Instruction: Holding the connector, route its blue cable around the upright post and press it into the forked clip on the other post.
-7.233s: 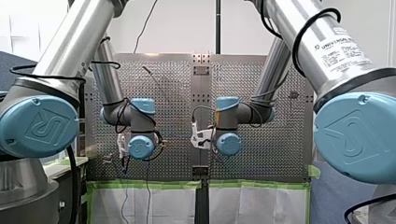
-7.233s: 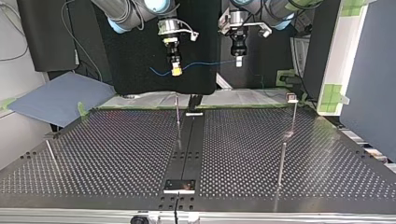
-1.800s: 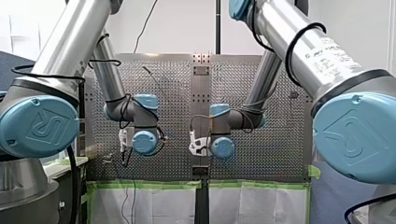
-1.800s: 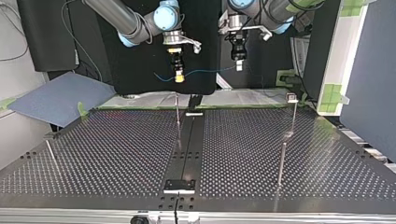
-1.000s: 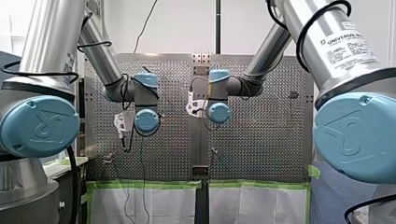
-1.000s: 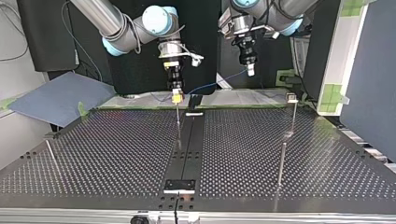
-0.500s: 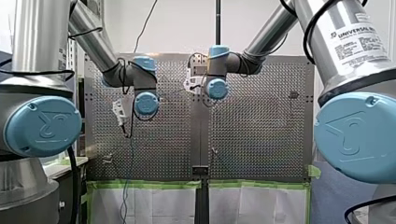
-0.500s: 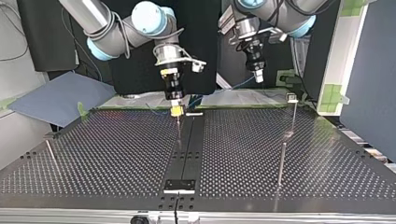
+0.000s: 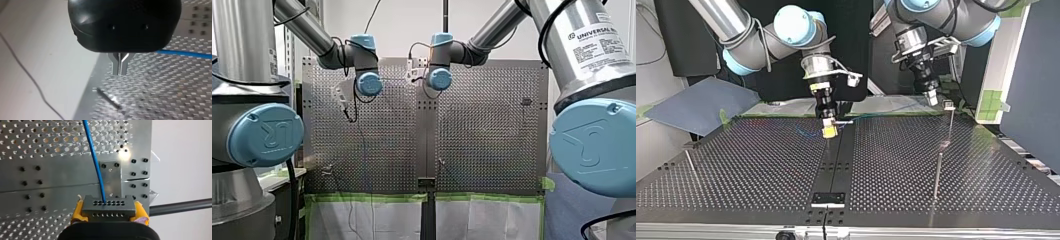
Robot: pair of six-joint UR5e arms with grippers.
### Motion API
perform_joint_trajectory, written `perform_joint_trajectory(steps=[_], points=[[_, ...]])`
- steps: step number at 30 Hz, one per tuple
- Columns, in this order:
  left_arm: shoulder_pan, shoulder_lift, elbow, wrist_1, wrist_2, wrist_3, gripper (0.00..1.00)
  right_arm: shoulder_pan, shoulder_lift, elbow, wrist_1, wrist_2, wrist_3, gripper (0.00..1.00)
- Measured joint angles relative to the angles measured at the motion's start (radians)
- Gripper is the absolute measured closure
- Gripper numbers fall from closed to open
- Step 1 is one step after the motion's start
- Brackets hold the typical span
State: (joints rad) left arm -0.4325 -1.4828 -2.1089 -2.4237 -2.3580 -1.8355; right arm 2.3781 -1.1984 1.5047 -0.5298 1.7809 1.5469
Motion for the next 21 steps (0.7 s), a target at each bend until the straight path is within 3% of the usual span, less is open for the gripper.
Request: perform_joint_trajectory(steps=[7, 12, 21], points=[[0.029, 0.063, 0.063, -0.063, 0.012, 0.001, 0.94, -0.002, 0.001, -0.058, 0.068, -0.014, -0.008, 1.0], [0.062, 0.082, 0.101, -0.101, 0.044, -0.002, 0.94, -0.002, 0.001, -0.076, 0.09, -0.036, -0.006, 1.0], [0.144, 0.073, 0.184, -0.184, 0.126, -0.044, 0.94, -0.001, 0.001, -0.136, 0.123, -0.108, 0.007, 1.0]])
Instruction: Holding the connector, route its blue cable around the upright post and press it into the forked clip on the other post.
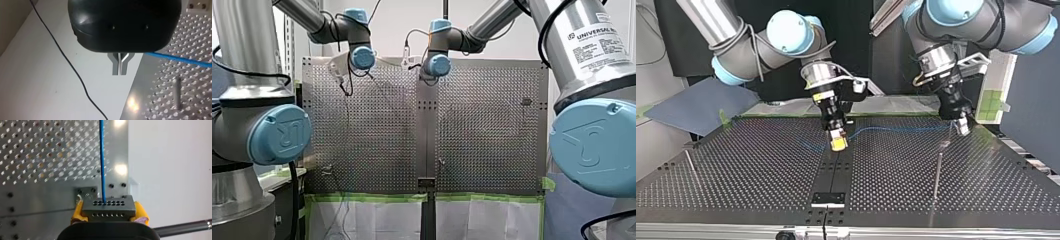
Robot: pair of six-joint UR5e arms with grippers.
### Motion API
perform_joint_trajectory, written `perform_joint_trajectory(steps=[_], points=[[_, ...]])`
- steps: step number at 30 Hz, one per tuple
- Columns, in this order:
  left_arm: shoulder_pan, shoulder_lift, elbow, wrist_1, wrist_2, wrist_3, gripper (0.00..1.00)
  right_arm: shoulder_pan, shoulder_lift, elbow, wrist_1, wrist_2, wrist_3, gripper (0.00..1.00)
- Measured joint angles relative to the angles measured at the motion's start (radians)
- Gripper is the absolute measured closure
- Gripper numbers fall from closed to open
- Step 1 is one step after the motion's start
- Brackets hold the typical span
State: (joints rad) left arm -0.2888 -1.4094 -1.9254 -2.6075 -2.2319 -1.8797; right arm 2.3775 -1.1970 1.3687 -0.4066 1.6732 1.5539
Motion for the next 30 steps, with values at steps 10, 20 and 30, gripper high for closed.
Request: perform_joint_trajectory(steps=[10, 20, 30], points=[[0.09, -0.014, 0.09, -0.06, 0.09, -0.069, 0.94, -0.006, 0.003, -0.05, 0.011, -0.021, 0.022, 1.0], [0.17, -0.08, 0.171, -0.069, 0.17, -0.098, 0.94, -0.012, 0.039, -0.101, 0.027, -0.045, 0.032, 1.0], [0.256, -0.165, 0.206, -0.066, 0.256, -0.099, 0.94, -0.018, 0.086, -0.16, 0.044, -0.05, 0.035, 1.0]])
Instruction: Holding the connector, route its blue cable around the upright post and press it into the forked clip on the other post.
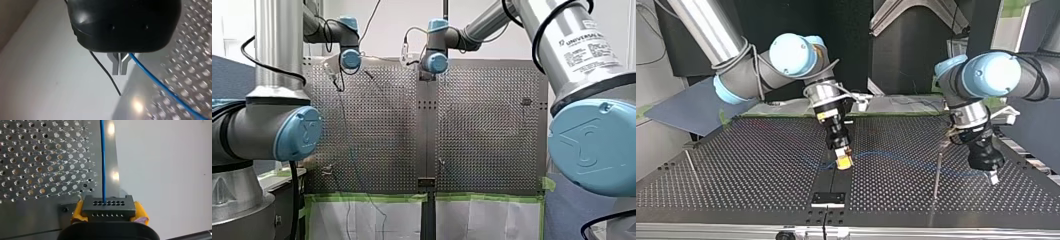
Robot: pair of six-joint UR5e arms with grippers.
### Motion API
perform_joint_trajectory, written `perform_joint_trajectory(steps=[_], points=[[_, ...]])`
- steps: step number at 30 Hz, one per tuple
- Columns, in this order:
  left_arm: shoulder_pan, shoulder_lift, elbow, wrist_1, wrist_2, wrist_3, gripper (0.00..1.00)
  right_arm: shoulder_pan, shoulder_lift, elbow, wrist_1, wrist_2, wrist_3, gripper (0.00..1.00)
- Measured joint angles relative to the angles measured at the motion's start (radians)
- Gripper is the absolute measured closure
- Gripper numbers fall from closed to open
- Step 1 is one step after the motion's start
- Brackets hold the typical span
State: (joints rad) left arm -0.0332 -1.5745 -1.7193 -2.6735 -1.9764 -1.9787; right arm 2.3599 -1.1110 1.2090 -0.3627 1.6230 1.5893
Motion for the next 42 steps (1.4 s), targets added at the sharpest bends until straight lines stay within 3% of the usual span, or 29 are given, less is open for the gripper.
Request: perform_joint_trajectory(steps=[14, 21, 27, 35, 37, 42], points=[[0.111, -0.124, 0.001, 0.022, 0.124, 0.016, 0.91, -0.01, 0.066, -0.006, -0.013, 0.0, 0.001, 1.0], [0.107, -0.186, 0.0, 0.023, 0.186, 0.03, 0.89, -0.011, 0.077, -0.006, -0.019, 0.003, 0.004, 1.0], [0.099, -0.219, -0.002, 0.02, 0.237, 0.03, 0.73, -0.012, 0.105, -0.006, -0.015, 0.016, 0.006, 1.0], [0.089, -0.221, -0.008, 0.002, 0.222, 0.034, 0.7, -0.01, 0.149, -0.005, 0.034, 0.023, 0.0, 1.0], [0.086, -0.221, -0.009, 0.001, 0.222, 0.035, 0.6, -0.01, 0.159, -0.004, 0.046, 0.024, -0.004, 1.0], [0.081, -0.221, -0.009, 0.005, 0.248, 0.03, 0.57, -0.006, 0.187, -0.004, 0.062, 0.035, -0.015, 1.0]])
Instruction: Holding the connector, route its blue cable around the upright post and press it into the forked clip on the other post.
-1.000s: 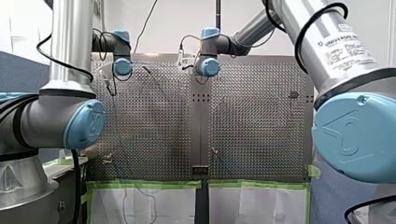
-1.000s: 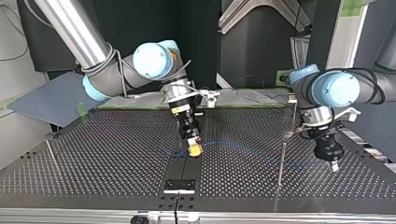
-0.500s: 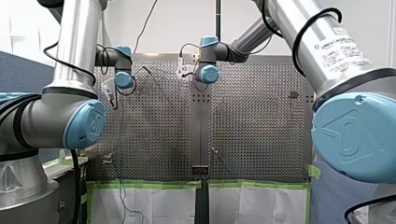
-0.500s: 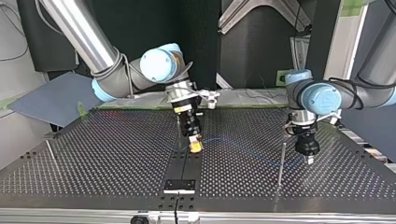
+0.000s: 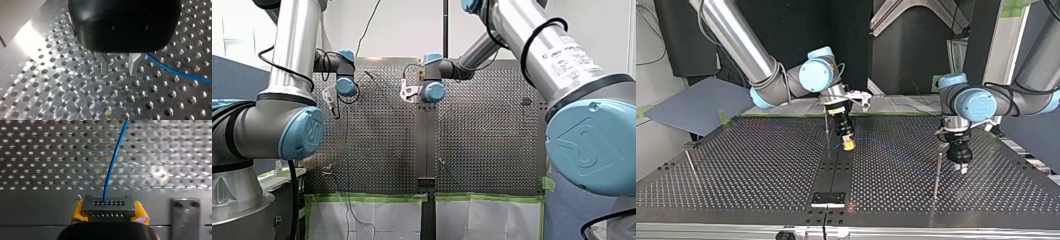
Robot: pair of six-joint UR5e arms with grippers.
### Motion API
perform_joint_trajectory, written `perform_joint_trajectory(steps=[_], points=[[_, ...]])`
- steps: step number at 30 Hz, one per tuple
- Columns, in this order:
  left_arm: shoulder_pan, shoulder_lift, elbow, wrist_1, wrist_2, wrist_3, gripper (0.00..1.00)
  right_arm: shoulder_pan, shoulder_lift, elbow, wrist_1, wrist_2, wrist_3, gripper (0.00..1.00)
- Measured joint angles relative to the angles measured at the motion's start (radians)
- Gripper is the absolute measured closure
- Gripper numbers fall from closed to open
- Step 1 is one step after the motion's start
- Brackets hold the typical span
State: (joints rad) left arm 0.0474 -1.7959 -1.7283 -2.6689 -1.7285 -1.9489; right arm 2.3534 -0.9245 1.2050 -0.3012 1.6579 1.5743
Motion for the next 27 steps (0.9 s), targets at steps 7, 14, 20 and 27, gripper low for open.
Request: perform_joint_trajectory(steps=[7, 14, 20, 27], points=[[-0.002, -0.001, 0.0, 0.005, 0.041, -0.015, 0.36, 0.005, 0.043, 0.013, -0.001, 0.02, -0.007, 1.0], [-0.001, -0.002, -0.001, 0.003, 0.047, -0.021, 0.0, 0.004, 0.08, 0.026, -0.007, 0.027, -0.016, 1.0], [-0.003, -0.002, 0.0, -0.012, 0.007, -0.01, 0.0, 0.001, 0.091, 0.069, -0.05, 0.027, -0.004, 1.0], [-0.005, -0.002, 0.0, -0.016, -0.004, -0.008, 0.0, -0.001, 0.122, 0.127, -0.109, 0.029, -0.007, 1.0]])
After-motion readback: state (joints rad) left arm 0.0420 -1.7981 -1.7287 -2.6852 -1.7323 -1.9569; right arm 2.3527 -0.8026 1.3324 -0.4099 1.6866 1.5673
